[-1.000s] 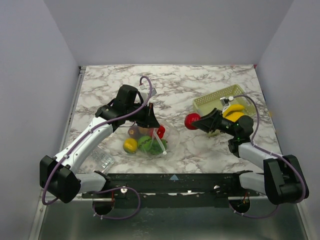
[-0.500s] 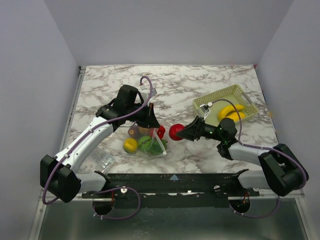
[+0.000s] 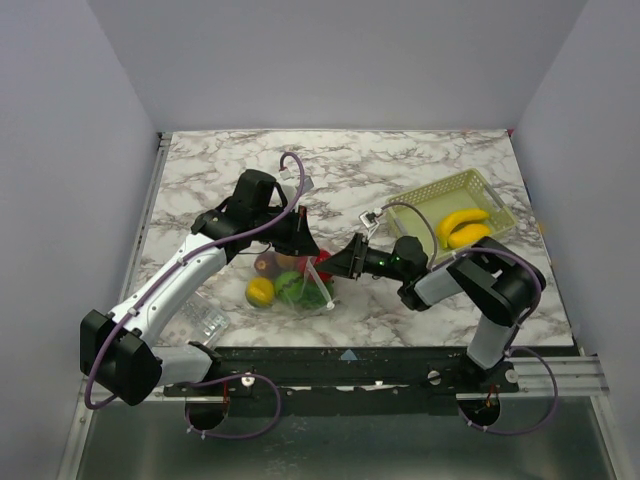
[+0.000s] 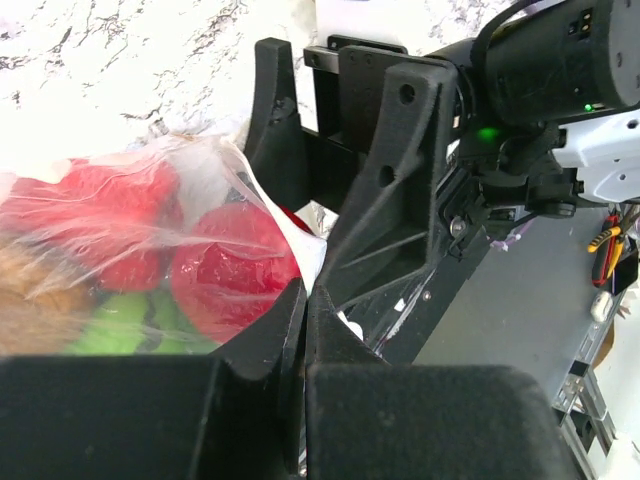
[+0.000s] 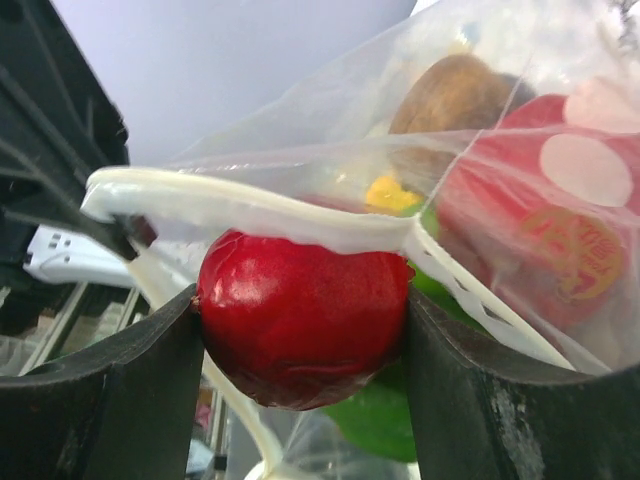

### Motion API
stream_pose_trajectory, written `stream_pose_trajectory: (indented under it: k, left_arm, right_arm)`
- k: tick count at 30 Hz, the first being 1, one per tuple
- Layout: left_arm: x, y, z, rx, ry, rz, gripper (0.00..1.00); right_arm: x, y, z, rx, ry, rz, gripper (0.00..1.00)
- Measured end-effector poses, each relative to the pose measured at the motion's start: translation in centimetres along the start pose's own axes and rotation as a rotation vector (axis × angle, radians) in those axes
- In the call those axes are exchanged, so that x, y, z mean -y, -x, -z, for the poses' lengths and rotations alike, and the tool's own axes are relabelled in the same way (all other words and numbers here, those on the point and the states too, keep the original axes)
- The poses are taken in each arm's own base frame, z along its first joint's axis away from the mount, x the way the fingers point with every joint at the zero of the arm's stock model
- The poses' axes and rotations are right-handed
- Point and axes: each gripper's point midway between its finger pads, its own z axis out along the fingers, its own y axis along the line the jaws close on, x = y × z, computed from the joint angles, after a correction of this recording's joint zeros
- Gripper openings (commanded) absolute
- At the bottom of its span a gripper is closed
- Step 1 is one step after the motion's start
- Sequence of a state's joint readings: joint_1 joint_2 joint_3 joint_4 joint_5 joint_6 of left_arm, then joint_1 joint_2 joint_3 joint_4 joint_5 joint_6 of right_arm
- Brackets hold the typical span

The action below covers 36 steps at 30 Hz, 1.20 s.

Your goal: Place the food in the zip-top bag and seal the zipper

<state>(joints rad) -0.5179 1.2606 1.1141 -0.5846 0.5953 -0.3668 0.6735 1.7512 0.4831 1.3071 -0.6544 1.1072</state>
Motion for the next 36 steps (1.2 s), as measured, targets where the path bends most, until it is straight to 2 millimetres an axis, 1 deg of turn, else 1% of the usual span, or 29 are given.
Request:
stream_pose_trajectory:
  k: [4,6,8,13,15,18,22,28,33,36]
  left_arm:
    - [0.0,0.0,0.0,0.0,0.0,0.0,0.0]
    - [0.0,0.0,0.0,0.001,0.001,0.001,0.0]
    - [0.0,0.0,0.0,0.001,0.001,0.0,0.0]
    - [0.0,0.0,0.0,0.001,0.001,0.0,0.0]
    - [0.0,0.0,0.0,0.002,0.001,0.0,0.0]
    - [-0.1,0.0,0.0,0.002,0.003,0.0,0.0]
    - [0.0,0.1,0.2,0.01,0.006,-0.004,0.0]
    - [0.1,0.5,0.8,0.032,0.007,-0.009,0.0]
    - [-0.1,0.7,1.0,0.04,0.012,-0.006,0.0]
    - [-0.1,0.7,1.0,0.04,0.013,-0.006,0.0]
  right_arm:
    - [0.7,0.7,-1.3,0.067,-0.01,-0.052,0.39]
    - [1.0,1.0,-2.0,0.094,-0.017,-0.076,0.43]
    - [1.3,1.1,-2.6,0.114,-0.027,-0.1,0.51]
    - [1.1,0.9,-4.0,0.135,-0.039,-0.126,0.77]
    - [1.4,0.7,-4.6,0.139,-0.068,-0.14,0.84]
    - [2.1,0.6,-4.6,0.145,-0.129,-0.162,0.91]
    - [2.6,0.9,-3.6,0.166,-0.226,-0.159,0.93]
    - [2.3,1.5,-2.2,0.182,-0.318,-0.118,0.94]
    - [2.4,1.4,-0.7,0.177,-0.401,-0.097,0.93]
    - [2.2,1.3,0.4,0.173,-0.444,-0.081,0.92]
